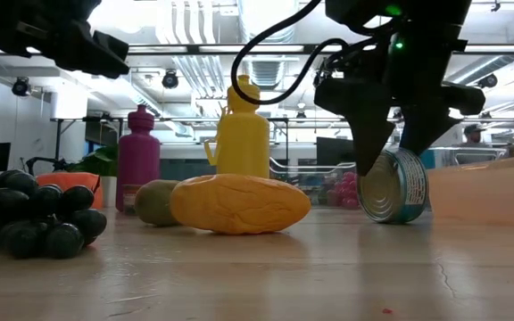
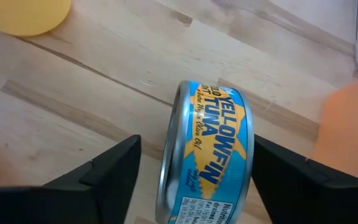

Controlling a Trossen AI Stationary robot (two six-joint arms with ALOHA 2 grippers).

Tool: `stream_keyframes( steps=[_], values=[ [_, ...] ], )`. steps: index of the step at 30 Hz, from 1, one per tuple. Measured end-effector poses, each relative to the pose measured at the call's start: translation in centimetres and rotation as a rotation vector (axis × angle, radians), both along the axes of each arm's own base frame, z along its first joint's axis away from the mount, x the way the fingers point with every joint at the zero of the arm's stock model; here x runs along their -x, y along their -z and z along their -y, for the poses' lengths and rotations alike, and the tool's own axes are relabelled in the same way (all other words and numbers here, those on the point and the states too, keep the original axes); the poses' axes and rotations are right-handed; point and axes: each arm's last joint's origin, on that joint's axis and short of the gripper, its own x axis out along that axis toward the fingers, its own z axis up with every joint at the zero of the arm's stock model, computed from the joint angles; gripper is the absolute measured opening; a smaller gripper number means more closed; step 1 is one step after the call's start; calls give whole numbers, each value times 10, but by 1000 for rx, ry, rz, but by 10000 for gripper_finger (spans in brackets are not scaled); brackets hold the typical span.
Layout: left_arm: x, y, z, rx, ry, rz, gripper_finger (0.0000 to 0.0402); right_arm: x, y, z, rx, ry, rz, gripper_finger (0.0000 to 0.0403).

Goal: Pick & Place Food Item
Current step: Put the yellow and blue tuna can into the orange bin

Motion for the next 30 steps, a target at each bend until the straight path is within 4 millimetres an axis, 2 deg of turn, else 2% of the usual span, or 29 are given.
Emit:
stream_keyframes(
  steps=[14,26,30],
  values=[
    [1,2,0,1,0,-22,10,0,0,0,-2,2,5,142],
    [1,2,0,0,1,-22,10,0,0,0,4,-36,-22,151],
    [1,2,0,0,1,-22,10,0,0,0,3,-28,-16,143]
  ],
)
